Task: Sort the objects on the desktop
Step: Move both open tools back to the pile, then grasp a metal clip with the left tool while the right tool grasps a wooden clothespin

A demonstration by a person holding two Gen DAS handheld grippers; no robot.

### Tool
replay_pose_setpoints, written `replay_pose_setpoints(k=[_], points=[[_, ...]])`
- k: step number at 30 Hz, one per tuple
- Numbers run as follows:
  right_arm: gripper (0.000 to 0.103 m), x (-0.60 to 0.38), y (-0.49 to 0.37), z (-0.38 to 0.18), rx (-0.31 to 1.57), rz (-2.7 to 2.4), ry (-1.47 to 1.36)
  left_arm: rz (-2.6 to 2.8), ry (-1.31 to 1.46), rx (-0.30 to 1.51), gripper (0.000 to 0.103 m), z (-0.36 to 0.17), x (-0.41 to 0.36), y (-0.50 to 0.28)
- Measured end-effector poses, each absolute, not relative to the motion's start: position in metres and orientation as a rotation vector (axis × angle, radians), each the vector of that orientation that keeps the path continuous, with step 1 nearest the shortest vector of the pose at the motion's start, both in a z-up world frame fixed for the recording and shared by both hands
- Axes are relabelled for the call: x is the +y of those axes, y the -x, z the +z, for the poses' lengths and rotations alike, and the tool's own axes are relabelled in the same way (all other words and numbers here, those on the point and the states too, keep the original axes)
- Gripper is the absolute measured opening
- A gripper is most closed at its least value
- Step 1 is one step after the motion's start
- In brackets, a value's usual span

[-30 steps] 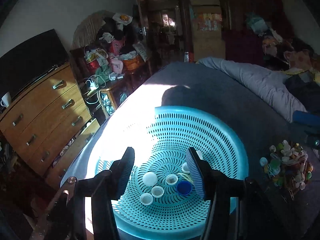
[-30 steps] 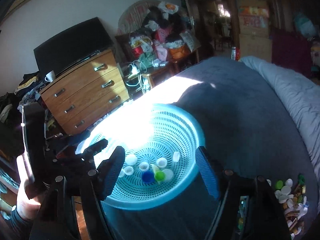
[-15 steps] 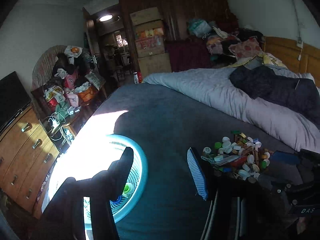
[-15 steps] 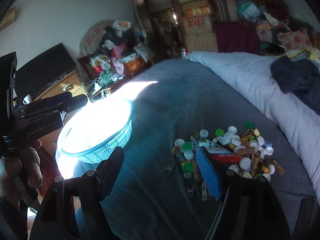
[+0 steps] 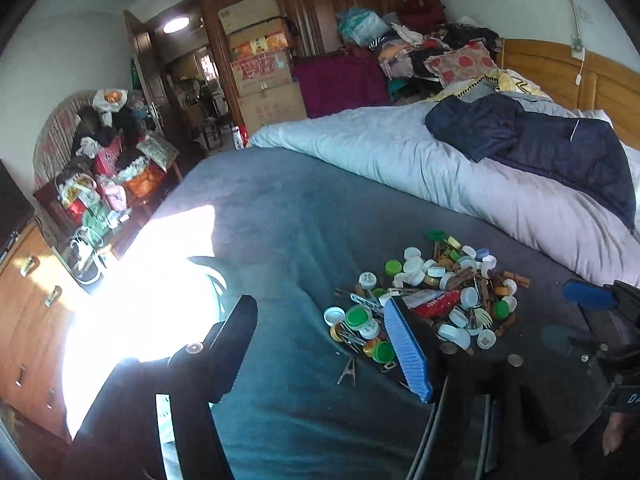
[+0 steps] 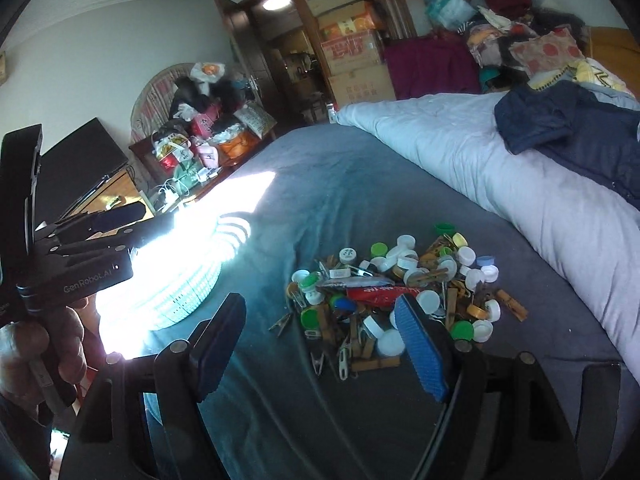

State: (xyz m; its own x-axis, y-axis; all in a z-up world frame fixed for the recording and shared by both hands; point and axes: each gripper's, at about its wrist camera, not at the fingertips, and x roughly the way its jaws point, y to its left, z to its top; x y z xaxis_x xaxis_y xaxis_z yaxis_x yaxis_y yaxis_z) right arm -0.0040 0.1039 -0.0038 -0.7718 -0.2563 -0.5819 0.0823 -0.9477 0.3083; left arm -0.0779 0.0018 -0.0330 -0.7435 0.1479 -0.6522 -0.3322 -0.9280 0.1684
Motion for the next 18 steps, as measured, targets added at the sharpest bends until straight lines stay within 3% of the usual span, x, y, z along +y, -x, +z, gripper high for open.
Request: replay_pose_setpoints(k=[4, 8, 18], points=[[0.076, 0.132, -0.009, -0.039, -0.465, -2.781, -1.056, 2.562, 1.195, 0.374, 0.069, -0.118, -0.008, 0.105], [0.076, 0.154, -0.021, -0.079, -0.533, -2.760, -1.187, 2.426, 1.298, 0.375, 0.059, -0.185, -0.006, 0.114], [0.076, 0.171, -0.022, -0.121, -0.608, -2.708, -1.302, 2.412, 1.361, 0.341, 0.059, -0.233, -0.002, 0.140]])
